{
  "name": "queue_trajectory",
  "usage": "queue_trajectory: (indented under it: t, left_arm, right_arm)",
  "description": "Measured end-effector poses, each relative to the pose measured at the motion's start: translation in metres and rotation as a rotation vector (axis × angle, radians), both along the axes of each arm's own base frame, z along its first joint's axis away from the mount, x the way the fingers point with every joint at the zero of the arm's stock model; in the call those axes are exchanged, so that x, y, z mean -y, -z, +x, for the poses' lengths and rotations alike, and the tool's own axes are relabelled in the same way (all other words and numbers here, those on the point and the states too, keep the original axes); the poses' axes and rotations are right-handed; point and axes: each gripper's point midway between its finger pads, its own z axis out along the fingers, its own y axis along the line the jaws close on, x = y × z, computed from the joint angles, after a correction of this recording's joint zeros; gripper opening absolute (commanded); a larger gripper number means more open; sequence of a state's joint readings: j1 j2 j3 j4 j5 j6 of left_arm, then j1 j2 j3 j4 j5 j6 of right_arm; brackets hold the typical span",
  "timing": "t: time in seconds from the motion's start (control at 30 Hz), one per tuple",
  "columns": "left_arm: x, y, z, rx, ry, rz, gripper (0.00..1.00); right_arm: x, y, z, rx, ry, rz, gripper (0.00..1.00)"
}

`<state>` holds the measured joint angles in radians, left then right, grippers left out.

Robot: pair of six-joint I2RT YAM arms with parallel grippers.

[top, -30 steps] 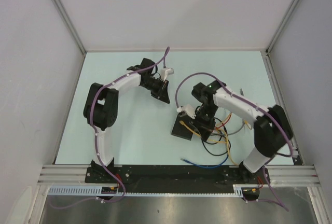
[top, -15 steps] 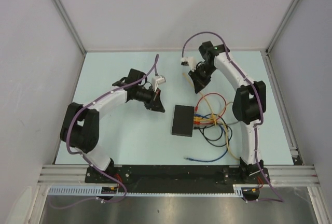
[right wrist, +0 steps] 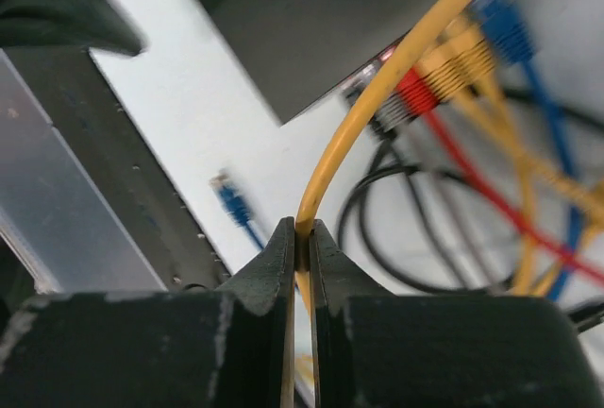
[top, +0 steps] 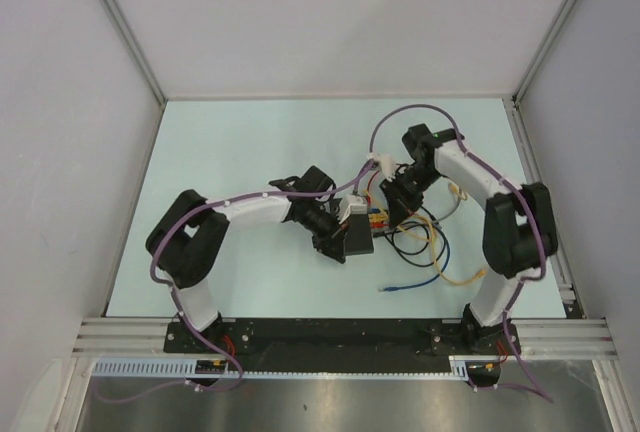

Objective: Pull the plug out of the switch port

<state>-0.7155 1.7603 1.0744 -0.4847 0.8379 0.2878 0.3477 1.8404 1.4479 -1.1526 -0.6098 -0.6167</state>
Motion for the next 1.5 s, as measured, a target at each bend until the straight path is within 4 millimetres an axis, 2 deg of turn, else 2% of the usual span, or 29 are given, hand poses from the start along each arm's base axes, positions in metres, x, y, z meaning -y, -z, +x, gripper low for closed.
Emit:
queue_trajectory:
  t: [0.07,0.17,0.27,0.5,0.63,0.77,0.87,0.97,1.07,1.17,1.23,1.3,1.37,1.5]
  left_arm:
    - [0.002,0.009,0.004,-0.003,-0.02,0.02,0.0]
    - [0.005,0.031,0.01,-0.031,-0.057,0.06,0.0]
    - [0.008,0.048,0.008,-0.103,-0.079,0.091,0.0]
    - [0.035,0.047,0.027,-0.167,-0.13,0.062,0.0]
    - [0.045,0.046,0.034,-0.193,-0.16,0.044,0.0]
    - [0.048,0.045,0.037,-0.217,-0.191,0.039,0.0]
    - [0.047,0.044,0.043,-0.224,-0.213,0.037,0.0]
    - [0.046,0.042,0.053,-0.23,-0.239,0.03,0.0]
    - [0.044,0.04,0.065,-0.224,-0.261,0.019,0.0]
    - [0.042,0.039,0.073,-0.218,-0.278,0.014,0.0]
    - [0.04,0.039,0.076,-0.218,-0.286,0.014,0.0]
    - [0.039,0.039,0.077,-0.218,-0.289,0.013,0.0]
    - [0.038,0.039,0.077,-0.219,-0.29,0.014,0.0]
    - [0.037,0.038,0.078,-0.228,-0.292,0.013,0.01]
  right_arm:
    - [0.001,-0.009,-0.015,0.014,0.045,0.042,0.0]
    - [0.002,-0.017,-0.028,0.059,0.104,0.096,0.0]
    - [0.005,-0.013,-0.037,0.076,0.173,0.104,0.0]
    - [0.02,0.015,-0.041,0.033,0.378,-0.072,0.0]
    - [0.028,0.01,-0.039,0.052,0.471,-0.15,0.0]
    - [0.026,0.001,-0.037,-0.013,0.57,-0.132,0.0]
    - [0.025,0.003,-0.052,-0.118,0.607,-0.121,0.0]
    - [0.012,0.001,-0.091,-0.28,0.551,-0.098,0.0]
    - [-0.006,-0.011,-0.124,-0.393,0.455,-0.073,0.0]
    - [-0.016,-0.024,-0.141,-0.436,0.389,-0.061,0.0]
    - [-0.02,-0.036,-0.137,-0.424,0.356,-0.033,0.0]
    - [-0.03,-0.06,-0.129,-0.406,0.285,0.049,0.0]
    - [-0.045,-0.092,-0.118,-0.392,0.198,0.187,0.0]
    - [-0.064,-0.129,-0.107,-0.312,0.056,0.374,0.0]
